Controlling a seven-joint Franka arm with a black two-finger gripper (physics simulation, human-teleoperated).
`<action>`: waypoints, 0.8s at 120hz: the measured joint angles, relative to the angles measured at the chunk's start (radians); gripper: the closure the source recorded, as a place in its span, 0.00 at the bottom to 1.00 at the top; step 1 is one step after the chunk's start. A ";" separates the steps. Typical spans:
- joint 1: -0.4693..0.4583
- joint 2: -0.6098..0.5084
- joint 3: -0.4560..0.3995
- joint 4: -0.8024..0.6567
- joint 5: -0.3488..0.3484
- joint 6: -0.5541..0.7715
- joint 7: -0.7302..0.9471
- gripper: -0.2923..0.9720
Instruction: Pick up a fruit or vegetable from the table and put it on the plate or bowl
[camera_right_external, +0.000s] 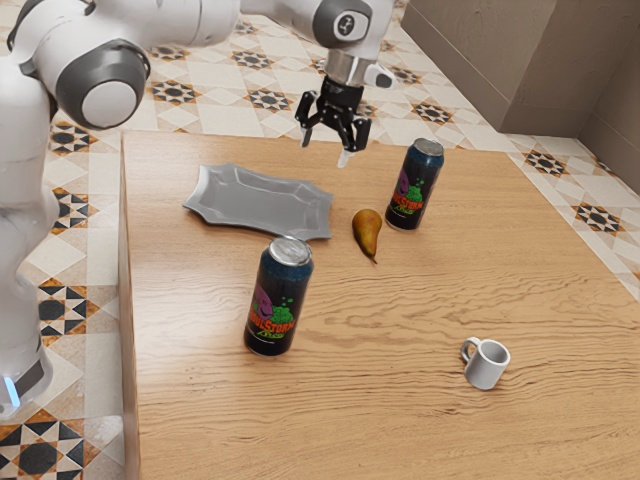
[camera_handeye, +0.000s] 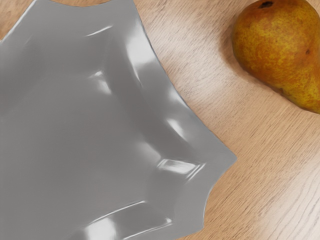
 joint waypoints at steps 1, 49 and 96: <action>0.000 -0.001 0.001 -0.002 0.001 0.002 0.000 0.23; -0.126 -0.001 -0.008 -0.028 -0.030 0.065 0.011 0.23; -0.097 0.065 0.002 -0.039 -0.044 0.146 0.014 0.23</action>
